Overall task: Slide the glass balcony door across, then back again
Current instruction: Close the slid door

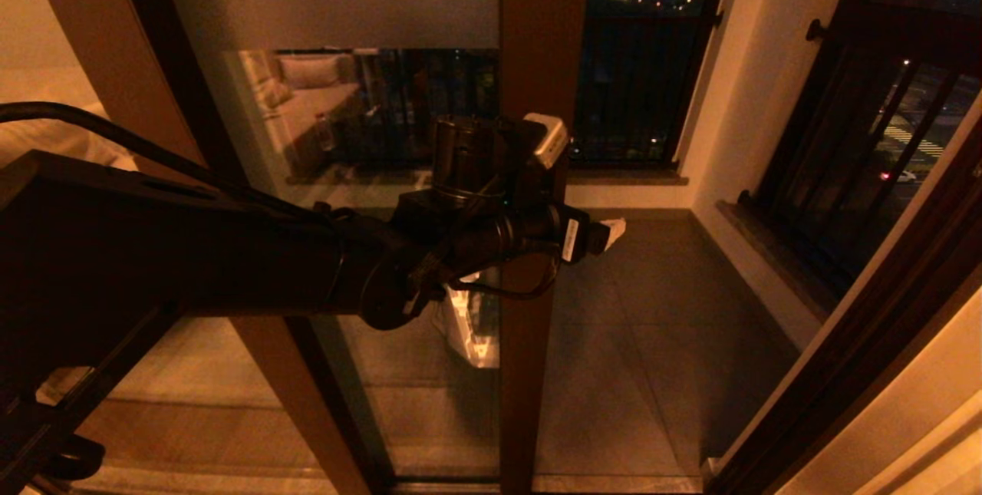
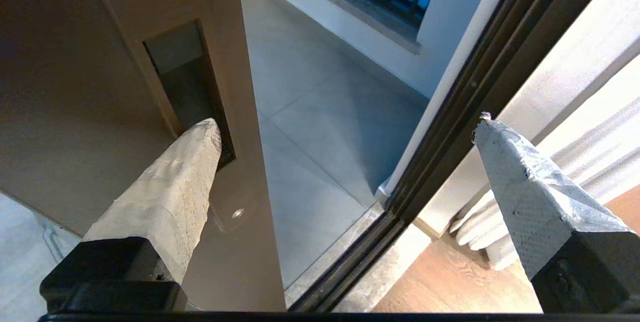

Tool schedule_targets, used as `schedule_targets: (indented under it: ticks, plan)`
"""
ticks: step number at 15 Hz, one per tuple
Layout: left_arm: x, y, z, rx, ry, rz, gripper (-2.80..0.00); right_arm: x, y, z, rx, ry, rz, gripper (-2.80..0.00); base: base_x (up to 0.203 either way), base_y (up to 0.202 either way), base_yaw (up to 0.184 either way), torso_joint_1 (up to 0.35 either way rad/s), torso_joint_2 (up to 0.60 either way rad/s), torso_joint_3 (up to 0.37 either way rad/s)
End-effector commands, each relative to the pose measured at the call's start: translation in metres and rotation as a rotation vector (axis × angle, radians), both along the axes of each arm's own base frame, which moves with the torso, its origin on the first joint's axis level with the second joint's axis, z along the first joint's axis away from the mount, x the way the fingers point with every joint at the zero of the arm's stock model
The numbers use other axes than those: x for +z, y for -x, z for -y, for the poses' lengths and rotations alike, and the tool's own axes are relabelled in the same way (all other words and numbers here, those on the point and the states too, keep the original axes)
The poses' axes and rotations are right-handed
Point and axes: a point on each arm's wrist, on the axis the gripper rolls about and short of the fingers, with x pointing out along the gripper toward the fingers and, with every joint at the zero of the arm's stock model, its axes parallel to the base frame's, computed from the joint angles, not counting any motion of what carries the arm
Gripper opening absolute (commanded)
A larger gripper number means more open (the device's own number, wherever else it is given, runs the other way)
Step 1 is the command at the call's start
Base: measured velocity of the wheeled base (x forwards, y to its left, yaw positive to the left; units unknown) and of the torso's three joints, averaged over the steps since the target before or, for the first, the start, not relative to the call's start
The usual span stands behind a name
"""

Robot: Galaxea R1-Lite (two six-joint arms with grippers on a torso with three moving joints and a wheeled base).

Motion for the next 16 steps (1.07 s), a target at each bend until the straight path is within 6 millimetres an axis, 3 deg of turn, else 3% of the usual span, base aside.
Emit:
schedule_targets:
  ticks: [1, 5, 9, 13, 14, 16]
  plan:
    - [0.005, 0.004, -0.002, -0.002, 0.007, 0.005, 0.00, -0.001, 0.000, 0.000, 0.001, 0.001, -0.002, -2.80, 0.000, 0.000, 0.000, 0.000, 0.00, 0.000]
    - [0.024, 0.035, -0.032, -0.003, 0.009, 0.010, 0.00, -0.001, 0.000, 0.000, 0.001, 0.001, -0.002, -2.80, 0.000, 0.000, 0.000, 0.000, 0.00, 0.000]
    - [0.054, 0.082, -0.081, 0.022, 0.034, 0.036, 0.00, -0.001, 0.000, 0.000, 0.001, 0.001, -0.002, -2.80, 0.000, 0.000, 0.000, 0.000, 0.00, 0.000]
    - [0.069, 0.124, -0.142, 0.211, 0.040, -0.004, 0.00, -0.001, 0.000, 0.000, 0.001, 0.001, -0.002, -2.80, 0.000, 0.000, 0.000, 0.000, 0.00, 0.000]
    - [0.073, 0.134, -0.163, 0.264, 0.068, 0.002, -2.80, -0.001, 0.000, 0.000, 0.001, 0.001, -0.002, -2.80, 0.000, 0.000, 0.000, 0.000, 0.00, 0.000]
    - [0.079, 0.158, -0.204, 0.374, 0.120, 0.026, -2.80, -0.001, 0.000, 0.000, 0.001, 0.001, -0.002, -2.80, 0.000, 0.000, 0.000, 0.000, 0.00, 0.000]
